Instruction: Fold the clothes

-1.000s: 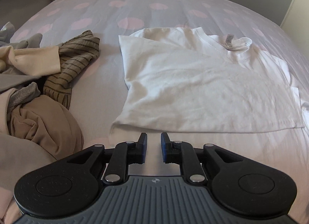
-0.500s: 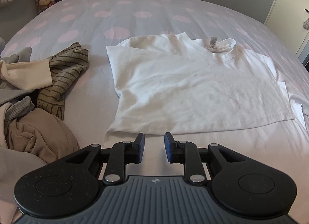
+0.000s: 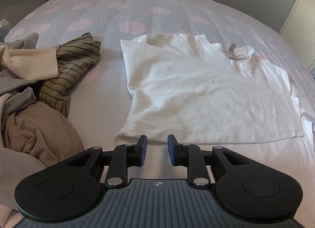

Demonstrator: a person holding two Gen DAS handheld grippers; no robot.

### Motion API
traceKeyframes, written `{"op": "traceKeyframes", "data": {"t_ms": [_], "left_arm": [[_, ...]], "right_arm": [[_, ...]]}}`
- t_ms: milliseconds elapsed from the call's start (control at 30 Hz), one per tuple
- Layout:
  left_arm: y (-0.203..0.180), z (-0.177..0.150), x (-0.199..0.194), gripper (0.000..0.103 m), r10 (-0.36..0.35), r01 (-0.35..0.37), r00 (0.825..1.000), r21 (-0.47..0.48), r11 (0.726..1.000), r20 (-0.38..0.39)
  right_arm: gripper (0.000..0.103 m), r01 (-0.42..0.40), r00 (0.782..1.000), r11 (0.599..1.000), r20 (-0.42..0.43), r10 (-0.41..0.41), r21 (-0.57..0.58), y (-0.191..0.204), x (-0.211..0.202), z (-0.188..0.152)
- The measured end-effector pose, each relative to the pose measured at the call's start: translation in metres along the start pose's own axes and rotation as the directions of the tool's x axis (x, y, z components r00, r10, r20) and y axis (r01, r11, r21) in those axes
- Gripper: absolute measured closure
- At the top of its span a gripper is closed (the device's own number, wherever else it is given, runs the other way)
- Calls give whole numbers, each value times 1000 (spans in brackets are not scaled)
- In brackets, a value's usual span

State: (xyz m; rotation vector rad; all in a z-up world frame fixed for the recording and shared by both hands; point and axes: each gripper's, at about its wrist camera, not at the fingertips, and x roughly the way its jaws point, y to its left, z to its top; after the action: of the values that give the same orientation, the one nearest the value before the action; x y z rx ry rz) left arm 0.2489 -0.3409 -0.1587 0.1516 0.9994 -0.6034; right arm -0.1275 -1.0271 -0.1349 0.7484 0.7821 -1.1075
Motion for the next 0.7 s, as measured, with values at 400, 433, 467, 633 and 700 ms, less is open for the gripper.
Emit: {"op": "traceKeyframes", "data": {"t_ms": [400, 433, 467, 633, 700], "left_arm": [[0, 5, -17, 83, -52, 53, 998, -9, 999, 43], [2, 5, -20, 83, -58, 58, 997, -14, 998, 46], [4, 6, -22, 83, -64, 65, 997, -19, 998, 48], [14, 5, -24, 83, -89, 90, 995, -12, 996, 33], [20, 3, -20, 83, -75, 76, 997, -15, 997, 13]], "right_arm": [[97, -115, 969, 987, 206, 137, -116, 100, -136, 65], [97, -128, 961, 981, 226, 158, -143, 116, -153, 68], [96, -145, 952, 975, 244, 184, -170, 133, -171, 70], [97, -219, 901, 921, 295, 317, -321, 219, -255, 59], [97, -250, 880, 891, 294, 372, -379, 254, -285, 47]]}}
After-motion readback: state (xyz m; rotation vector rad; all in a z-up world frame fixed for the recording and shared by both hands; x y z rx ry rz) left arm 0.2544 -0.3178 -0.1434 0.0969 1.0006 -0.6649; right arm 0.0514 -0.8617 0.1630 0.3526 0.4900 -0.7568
